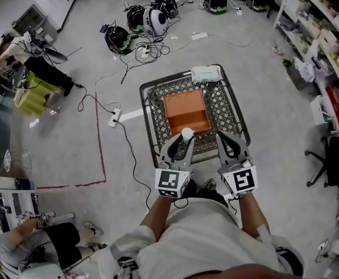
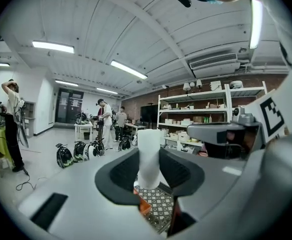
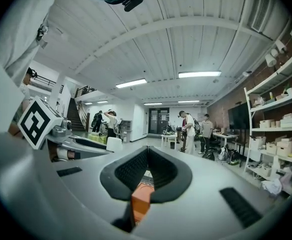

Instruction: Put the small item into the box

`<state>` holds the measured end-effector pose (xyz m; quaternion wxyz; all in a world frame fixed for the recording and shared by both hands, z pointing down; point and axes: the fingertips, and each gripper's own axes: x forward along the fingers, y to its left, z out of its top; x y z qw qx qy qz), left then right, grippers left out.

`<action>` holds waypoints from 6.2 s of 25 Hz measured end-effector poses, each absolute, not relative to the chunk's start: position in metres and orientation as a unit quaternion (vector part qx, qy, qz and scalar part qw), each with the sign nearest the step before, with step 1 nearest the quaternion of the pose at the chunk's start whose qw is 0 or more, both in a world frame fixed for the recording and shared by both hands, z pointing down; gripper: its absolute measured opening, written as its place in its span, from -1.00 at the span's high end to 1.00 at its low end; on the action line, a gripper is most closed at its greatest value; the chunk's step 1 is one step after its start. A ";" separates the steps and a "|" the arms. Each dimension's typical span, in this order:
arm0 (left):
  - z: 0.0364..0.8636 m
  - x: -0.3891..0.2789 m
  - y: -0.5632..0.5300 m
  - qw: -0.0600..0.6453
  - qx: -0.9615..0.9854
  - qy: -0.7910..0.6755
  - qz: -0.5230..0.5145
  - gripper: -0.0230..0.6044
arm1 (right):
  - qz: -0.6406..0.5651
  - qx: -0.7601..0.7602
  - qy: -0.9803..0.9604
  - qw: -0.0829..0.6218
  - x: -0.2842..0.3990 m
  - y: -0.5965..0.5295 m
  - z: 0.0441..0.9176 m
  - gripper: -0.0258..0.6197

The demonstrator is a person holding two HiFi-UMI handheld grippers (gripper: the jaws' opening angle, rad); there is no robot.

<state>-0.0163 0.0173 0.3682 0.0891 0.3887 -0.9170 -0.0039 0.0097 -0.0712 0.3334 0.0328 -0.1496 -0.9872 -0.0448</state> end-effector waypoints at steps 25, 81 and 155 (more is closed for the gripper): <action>0.429 -0.121 0.051 0.140 0.403 -0.904 -0.019 0.52 | -0.046 -0.166 -0.981 0.091 -0.092 -0.037 0.384 0.91; 0.691 -0.167 -0.024 0.336 0.499 -0.718 0.350 0.52 | 0.037 -0.182 -0.954 0.235 -0.161 -0.109 0.633 0.91; 0.759 -0.176 -0.040 0.430 0.525 -0.660 0.323 0.43 | 0.047 -0.137 -0.947 0.288 -0.149 -0.123 0.659 0.91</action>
